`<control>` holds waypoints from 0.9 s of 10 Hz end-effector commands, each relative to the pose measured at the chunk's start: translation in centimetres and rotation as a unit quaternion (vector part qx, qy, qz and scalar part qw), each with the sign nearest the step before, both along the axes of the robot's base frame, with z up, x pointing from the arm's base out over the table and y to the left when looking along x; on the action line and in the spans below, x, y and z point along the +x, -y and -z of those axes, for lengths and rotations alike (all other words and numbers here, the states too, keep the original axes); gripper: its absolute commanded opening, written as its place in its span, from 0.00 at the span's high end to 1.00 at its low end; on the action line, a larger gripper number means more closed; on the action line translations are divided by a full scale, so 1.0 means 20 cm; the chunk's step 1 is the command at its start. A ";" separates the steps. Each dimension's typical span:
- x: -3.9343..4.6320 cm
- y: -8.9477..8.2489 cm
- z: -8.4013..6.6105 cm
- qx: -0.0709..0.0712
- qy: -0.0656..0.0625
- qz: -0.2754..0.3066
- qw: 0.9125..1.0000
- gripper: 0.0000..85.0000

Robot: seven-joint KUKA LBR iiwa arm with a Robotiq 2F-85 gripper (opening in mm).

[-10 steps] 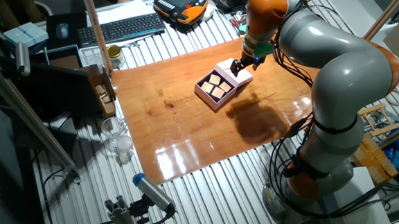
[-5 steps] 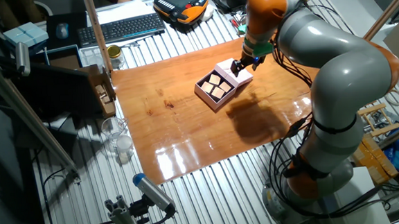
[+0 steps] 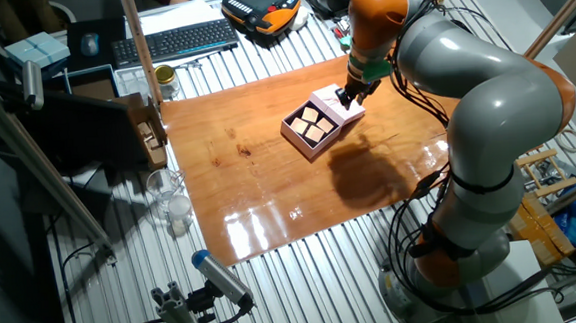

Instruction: Slide the outer casing onto the gift box

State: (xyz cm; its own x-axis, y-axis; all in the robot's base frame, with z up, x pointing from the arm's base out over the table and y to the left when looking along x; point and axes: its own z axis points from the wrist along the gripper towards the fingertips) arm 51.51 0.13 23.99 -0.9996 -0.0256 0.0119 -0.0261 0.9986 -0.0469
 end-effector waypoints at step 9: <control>0.030 0.01 0.04 0.006 0.003 0.000 1.000 1.00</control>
State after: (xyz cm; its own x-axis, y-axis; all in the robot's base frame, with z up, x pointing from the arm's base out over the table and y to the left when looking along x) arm 52.14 0.01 23.09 -0.9997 -0.0237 0.0051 -0.0239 0.9991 -0.0354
